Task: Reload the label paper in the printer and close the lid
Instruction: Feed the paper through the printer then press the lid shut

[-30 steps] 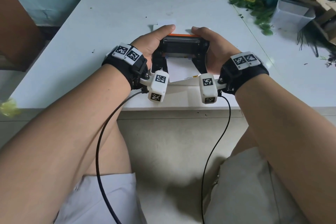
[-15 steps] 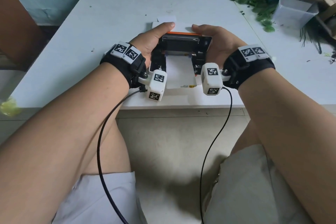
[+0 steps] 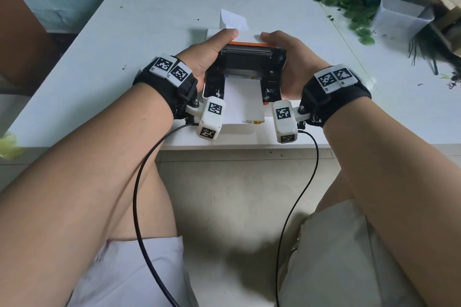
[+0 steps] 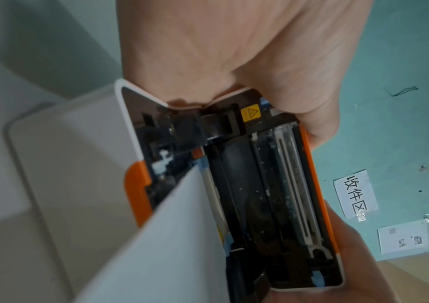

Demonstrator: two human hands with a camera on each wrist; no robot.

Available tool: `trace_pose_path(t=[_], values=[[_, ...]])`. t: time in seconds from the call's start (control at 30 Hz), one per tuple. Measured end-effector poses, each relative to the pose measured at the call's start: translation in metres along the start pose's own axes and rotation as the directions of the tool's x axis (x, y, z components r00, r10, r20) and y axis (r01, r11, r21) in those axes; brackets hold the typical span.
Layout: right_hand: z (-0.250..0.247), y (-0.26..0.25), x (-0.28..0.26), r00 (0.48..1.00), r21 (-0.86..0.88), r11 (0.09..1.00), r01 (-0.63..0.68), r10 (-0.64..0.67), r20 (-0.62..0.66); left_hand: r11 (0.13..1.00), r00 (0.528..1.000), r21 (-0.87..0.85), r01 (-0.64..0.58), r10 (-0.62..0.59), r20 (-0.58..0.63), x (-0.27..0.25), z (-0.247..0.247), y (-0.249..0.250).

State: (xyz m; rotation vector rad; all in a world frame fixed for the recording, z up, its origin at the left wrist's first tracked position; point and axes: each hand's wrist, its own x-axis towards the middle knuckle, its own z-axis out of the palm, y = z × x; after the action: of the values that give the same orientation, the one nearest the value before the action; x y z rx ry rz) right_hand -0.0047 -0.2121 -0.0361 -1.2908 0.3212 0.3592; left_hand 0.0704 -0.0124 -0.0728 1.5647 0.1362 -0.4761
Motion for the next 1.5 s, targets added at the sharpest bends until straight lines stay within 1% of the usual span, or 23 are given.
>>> trace_pose_path(t=[0.3, 0.53, 0.67, 0.77, 0.87, 1.03, 1.33, 1.5], values=[[-0.005, 0.001, 0.004, 0.998, -0.007, 1.000, 0.020, -0.019, 0.056, 1.000, 1.000, 0.007, -0.019, 0.019, 0.015, -0.004, 0.002, 0.001], [-0.006, 0.001, 0.006, 0.999, -0.029, 0.999, 0.021, -0.019, 0.047, 1.000, 1.000, 0.017, -0.016, 0.016, 0.015, 0.001, -0.001, -0.002], [-0.005, 0.001, 0.005, 0.999, 0.000, 1.000, 0.004, -0.004, 0.054, 1.000, 1.000, 0.026, -0.002, 0.001, 0.013, -0.006, 0.001, 0.000], [-0.005, 0.001, 0.005, 0.998, -0.002, 1.000, -0.007, 0.007, 0.061, 0.998, 0.997, 0.038, -0.055, 0.053, 0.047, -0.023, 0.005, 0.006], [-0.004, 0.001, 0.002, 0.997, 0.024, 1.000, -0.005, 0.003, 0.080, 0.997, 0.995, 0.001, -0.074, 0.074, 0.067, -0.029, 0.006, 0.008], [-0.001, 0.000, -0.005, 0.998, 0.032, 0.999, 0.033, -0.034, 0.045, 0.992, 0.992, -0.078, -0.096, 0.102, 0.072, -0.033, 0.006, 0.009], [0.000, -0.001, -0.008, 0.999, 0.041, 0.998, 0.051, -0.052, 0.010, 0.991, 0.992, -0.101, -0.090, 0.098, 0.076, -0.040, 0.009, 0.012], [0.000, -0.001, -0.007, 0.999, 0.035, 0.999, 0.029, -0.030, 0.031, 0.985, 0.992, -0.142, -0.098, 0.108, 0.068, -0.040, 0.009, 0.012]])
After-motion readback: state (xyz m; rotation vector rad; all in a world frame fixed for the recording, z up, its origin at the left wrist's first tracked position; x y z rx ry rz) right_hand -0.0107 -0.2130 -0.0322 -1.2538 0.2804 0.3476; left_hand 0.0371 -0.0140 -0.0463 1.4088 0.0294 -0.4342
